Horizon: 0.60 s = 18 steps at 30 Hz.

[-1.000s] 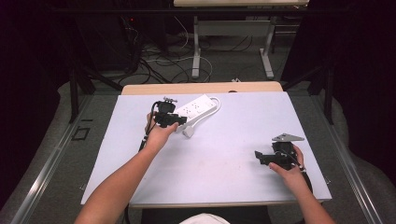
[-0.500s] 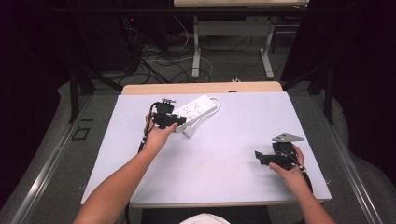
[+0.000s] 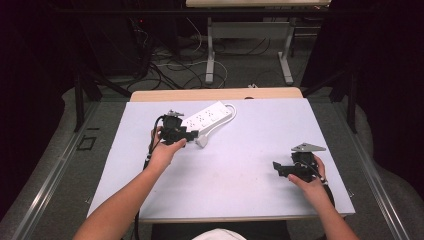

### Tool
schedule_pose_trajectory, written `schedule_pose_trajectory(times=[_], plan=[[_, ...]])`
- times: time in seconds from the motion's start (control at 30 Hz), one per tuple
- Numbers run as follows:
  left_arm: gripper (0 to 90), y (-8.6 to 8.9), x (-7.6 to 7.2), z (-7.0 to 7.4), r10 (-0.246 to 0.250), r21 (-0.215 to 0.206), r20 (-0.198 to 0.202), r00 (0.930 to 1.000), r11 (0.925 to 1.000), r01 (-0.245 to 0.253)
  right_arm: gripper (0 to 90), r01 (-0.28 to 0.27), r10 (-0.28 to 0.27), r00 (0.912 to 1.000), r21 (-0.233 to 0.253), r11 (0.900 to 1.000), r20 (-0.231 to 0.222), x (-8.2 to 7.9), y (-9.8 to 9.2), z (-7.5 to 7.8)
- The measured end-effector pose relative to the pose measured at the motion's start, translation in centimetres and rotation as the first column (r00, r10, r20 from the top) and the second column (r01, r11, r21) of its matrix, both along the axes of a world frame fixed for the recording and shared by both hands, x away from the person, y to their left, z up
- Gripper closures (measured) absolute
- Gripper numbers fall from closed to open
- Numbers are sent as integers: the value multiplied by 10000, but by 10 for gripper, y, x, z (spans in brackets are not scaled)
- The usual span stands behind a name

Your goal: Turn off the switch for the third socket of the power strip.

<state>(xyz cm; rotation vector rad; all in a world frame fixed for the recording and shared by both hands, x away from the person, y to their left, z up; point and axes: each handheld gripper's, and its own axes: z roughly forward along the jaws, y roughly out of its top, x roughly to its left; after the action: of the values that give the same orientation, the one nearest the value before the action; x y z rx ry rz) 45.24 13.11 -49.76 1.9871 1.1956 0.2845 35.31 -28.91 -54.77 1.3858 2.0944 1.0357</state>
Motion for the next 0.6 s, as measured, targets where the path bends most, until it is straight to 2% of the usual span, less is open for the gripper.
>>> schedule_pose_trajectory(times=[0.13, 0.53, 0.6], plan=[[396, 4, -6, -1, 21, -152, 133, 9999, 9999, -19, 147, 8, -8, 10000, 18, 10000, 0, 0, 0, 0], [349, 14, -21, -4, -189, -4, 741, 9971, 9998, 190, 147, 8, -8, 10000, 16, 10000, -47, 0, 1, -1], [340, 14, -23, -5, -132, -119, 746, 9971, 9998, 141, 147, 9, -9, 10000, 19, 10000, -52, 0, 1, -1]])
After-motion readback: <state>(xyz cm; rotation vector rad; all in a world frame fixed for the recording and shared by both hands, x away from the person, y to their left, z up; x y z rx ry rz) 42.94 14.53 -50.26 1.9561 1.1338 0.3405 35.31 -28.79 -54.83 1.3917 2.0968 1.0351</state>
